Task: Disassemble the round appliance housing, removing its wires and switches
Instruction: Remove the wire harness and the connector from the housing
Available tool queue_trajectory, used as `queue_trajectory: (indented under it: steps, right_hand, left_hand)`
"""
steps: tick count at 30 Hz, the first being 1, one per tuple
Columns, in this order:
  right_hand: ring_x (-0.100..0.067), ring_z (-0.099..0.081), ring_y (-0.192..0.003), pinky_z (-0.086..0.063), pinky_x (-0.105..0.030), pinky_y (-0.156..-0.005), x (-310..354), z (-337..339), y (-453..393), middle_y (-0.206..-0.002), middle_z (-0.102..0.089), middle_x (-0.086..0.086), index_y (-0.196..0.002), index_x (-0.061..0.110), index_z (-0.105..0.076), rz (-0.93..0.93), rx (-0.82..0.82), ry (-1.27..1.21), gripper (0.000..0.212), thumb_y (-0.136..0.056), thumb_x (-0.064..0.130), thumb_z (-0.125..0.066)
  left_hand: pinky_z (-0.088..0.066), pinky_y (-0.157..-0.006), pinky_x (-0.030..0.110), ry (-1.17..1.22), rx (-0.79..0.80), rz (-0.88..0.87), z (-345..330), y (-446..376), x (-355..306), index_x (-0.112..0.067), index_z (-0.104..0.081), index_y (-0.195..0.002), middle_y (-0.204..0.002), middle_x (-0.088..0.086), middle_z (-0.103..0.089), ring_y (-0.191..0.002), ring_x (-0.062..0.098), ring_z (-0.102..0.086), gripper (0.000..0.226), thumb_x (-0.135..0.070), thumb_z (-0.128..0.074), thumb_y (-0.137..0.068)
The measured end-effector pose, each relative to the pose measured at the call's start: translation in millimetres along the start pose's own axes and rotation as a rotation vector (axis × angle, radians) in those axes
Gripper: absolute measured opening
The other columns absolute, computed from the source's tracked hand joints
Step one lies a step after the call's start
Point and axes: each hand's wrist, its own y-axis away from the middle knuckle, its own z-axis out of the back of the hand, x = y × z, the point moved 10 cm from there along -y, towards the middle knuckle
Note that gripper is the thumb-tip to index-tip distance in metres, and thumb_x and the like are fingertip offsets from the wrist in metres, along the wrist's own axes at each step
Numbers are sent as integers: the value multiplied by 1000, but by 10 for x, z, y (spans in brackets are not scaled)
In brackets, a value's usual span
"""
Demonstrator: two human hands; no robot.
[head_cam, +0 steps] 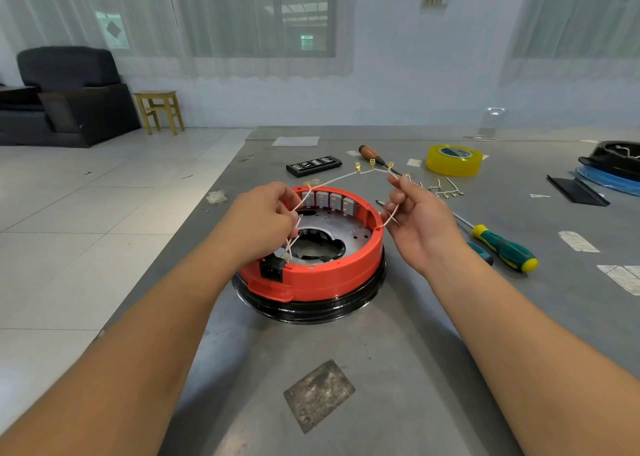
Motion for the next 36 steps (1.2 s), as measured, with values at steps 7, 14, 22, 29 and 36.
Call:
queue_trajectory:
  steps: [7, 14, 22, 29, 36]
  right_hand:
    - [-7, -45, -58, -39, -23, -51, 308, 297, -71, -66, -55, 11, -94, 27, -74, 252, -194, 510, 18, -102, 28, -59]
    - [-10, -61, -99, -45, -26, -90, 236, 54, -14, -116, -69, 2, -135, 21, -66, 478, -149, 1181, 33, -105, 25, -51]
    - [-6, -61, -111, -50, -22, -95, 27, 96, 19, -130, -66, 6, -145, 22, -55, 347, -75, 1133, 39, -107, 22, -47]
    - [-4, -56, -75, -37, -22, -62, 18, 124, 139, -77, -62, 7, -81, 27, -60, 366, -142, 1148, 45, -107, 53, -34]
    - [-16, -59, -74, -36, -33, -64, -49, 98, 209, -69, -60, 1, -68, 23, -57, 338, -164, 1173, 62, -103, 64, -26]
  left_hand:
    - [-42, -47, 14, -50, 5, 1, -7, -2, 5, -34, -62, -90, -77, -6, -75, -60, -2, -64, 30, -6, -59, -98]
    - [-49, -70, 32, -82, -38, 34, 26, -2, 39, -23, -65, -99, -86, -5, -69, -83, 18, -65, 13, -13, -62, -92]
    - [-42, -63, 22, -140, -68, -23, 15, 27, -4, -24, -59, -114, -91, -10, -66, -82, 6, -60, 25, -10, -58, -94]
    - [-46, -104, 42, -58, -254, 67, 259, 14, 161, -28, -68, -115, -121, -2, -68, -122, 27, -57, 22, -36, -66, -95]
    - [-48, -75, 32, 516, -203, 544, 91, 141, 826, -16, -58, -125, -108, 6, -70, -88, 24, -65, 45, -36, -65, -85]
